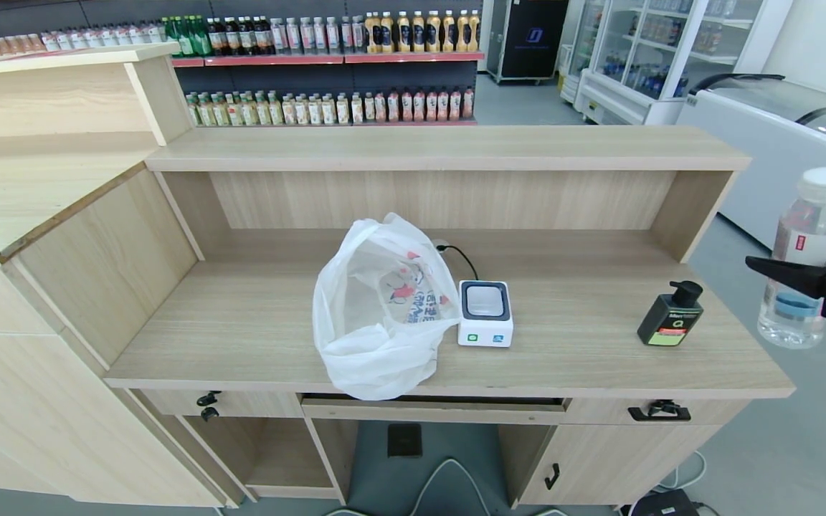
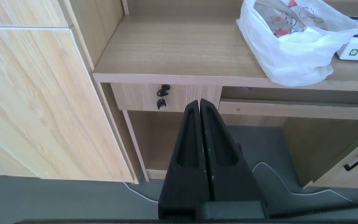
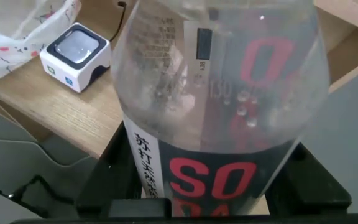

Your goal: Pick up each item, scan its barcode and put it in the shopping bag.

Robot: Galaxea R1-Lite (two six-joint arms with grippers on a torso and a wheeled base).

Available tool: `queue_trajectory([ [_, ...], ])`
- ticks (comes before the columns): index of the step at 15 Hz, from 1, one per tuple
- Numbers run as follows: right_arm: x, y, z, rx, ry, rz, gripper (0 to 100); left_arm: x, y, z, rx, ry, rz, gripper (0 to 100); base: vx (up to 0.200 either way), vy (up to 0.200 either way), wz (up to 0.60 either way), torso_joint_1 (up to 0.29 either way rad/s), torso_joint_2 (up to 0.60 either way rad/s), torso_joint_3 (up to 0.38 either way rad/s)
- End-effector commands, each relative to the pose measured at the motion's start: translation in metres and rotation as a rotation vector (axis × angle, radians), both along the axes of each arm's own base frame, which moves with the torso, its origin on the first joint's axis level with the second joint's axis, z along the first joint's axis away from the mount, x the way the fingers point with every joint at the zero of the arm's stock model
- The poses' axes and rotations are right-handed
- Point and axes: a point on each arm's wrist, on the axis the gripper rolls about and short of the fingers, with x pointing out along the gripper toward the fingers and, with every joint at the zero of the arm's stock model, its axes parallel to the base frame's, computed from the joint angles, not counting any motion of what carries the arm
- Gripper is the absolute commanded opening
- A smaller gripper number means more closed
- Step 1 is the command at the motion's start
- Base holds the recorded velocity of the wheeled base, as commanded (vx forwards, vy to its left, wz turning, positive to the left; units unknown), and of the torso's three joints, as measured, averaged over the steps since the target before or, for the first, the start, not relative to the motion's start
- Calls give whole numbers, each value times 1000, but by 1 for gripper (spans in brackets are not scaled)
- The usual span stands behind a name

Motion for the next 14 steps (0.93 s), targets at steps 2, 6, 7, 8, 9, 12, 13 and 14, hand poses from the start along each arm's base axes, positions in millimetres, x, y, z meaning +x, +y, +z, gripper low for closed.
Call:
queue_trajectory([
  [2, -13, -6, 2, -42, -10, -38, 0, 0, 0, 0, 0, 0, 0, 0, 0, 0, 0, 0, 0, 0],
  [6, -19, -18, 4, -153, -51, -79, 0, 0, 0, 0, 0, 0, 0, 0, 0, 0, 0, 0, 0, 0],
  [7, -21, -22, 5, -186, -64, -93, 0, 0, 0, 0, 0, 0, 0, 0, 0, 0, 0, 0, 0, 0],
  [8, -22, -25, 4, -218, -69, -96, 0, 0, 0, 0, 0, 0, 0, 0, 0, 0, 0, 0, 0, 0],
  [9, -23, -26, 4, -218, -67, -99, 0, 0, 0, 0, 0, 0, 0, 0, 0, 0, 0, 0, 0, 0],
  [12, -12, -23, 9, -235, -50, -228, 0, 0, 0, 0, 0, 0, 0, 0, 0, 0, 600, 5, 5, 2],
  [13, -4, -16, 12, -208, -52, -237, 0, 0, 0, 0, 0, 0, 0, 0, 0, 0, 600, -2, -2, 2],
  [14, 5, -9, 16, -209, -63, -247, 0, 0, 0, 0, 0, 0, 0, 0, 0, 0, 600, 2, 2, 2],
])
